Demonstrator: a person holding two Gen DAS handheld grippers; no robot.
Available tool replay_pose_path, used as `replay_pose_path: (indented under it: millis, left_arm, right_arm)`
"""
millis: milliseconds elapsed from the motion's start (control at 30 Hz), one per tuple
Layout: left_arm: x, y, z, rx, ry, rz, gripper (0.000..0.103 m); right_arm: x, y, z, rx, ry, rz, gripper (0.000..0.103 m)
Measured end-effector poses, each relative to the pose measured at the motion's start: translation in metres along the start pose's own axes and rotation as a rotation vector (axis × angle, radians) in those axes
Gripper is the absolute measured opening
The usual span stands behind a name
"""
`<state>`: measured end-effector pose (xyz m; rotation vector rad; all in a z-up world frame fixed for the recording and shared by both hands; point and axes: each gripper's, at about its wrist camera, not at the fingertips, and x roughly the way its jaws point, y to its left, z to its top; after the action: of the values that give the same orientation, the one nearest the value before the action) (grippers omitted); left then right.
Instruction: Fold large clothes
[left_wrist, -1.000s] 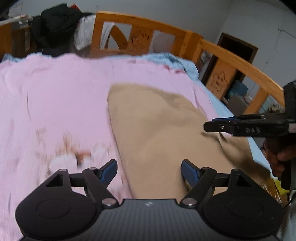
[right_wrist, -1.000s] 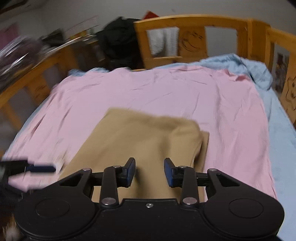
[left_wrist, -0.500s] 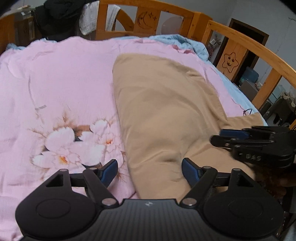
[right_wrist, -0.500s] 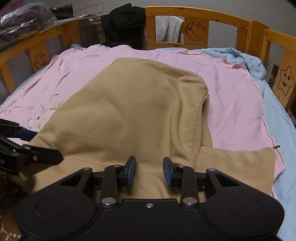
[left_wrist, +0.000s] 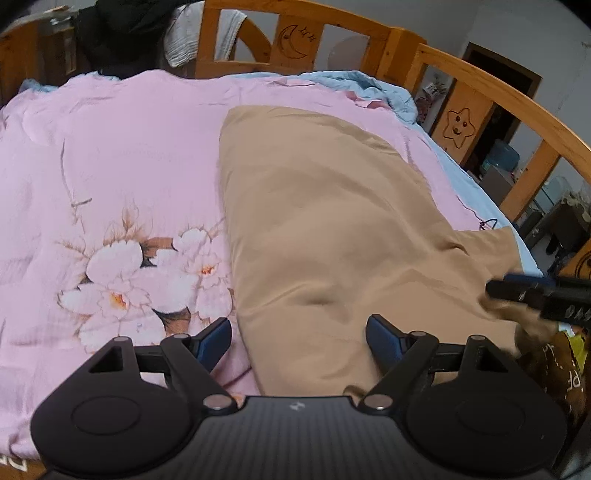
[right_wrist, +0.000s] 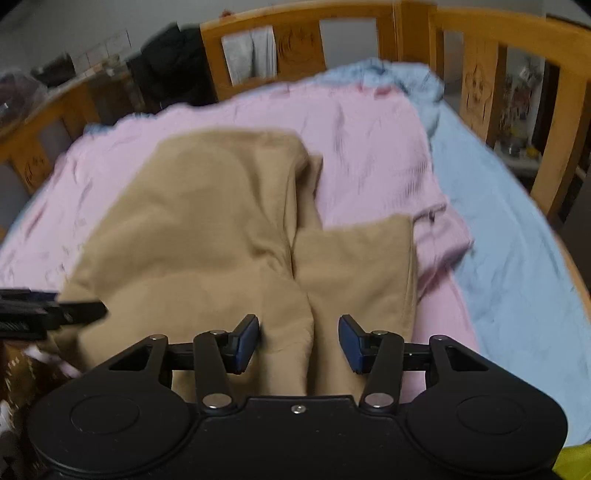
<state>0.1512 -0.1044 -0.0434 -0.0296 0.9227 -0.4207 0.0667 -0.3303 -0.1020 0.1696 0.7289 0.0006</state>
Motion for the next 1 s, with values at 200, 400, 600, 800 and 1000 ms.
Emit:
replay_pose_path:
  millis: [200,400,600,800,1000]
  left_arm:
    - [0.001,0.014,0.002,-0.027,0.016,-0.033,0.09]
    - [0.005,0.015,0.001,-0.028,0.009,-0.037,0.092]
    - [0.008,0.019,0.004,-0.033,0.018,-0.053,0.092]
    - [0.011,0.023,0.007,-0.037,0.025,-0.062,0.093]
    - [0.011,0.022,0.008,-0.034,0.026,-0.06,0.093]
  right_arm:
    - [0.007,-0.023,0.042,0.003,-0.022,0.237,0.073]
    - [0.055,-0.045,0.098,-0.041,0.076,0.465,0.091]
    - [0.118,-0.074,0.134,0.069,0.181,0.555,0.095]
    - [0.165,-0.089,0.128,0.186,0.345,0.671,0.099]
    - [0.154,-0.076,0.108,0.082,0.413,0.784,0.102]
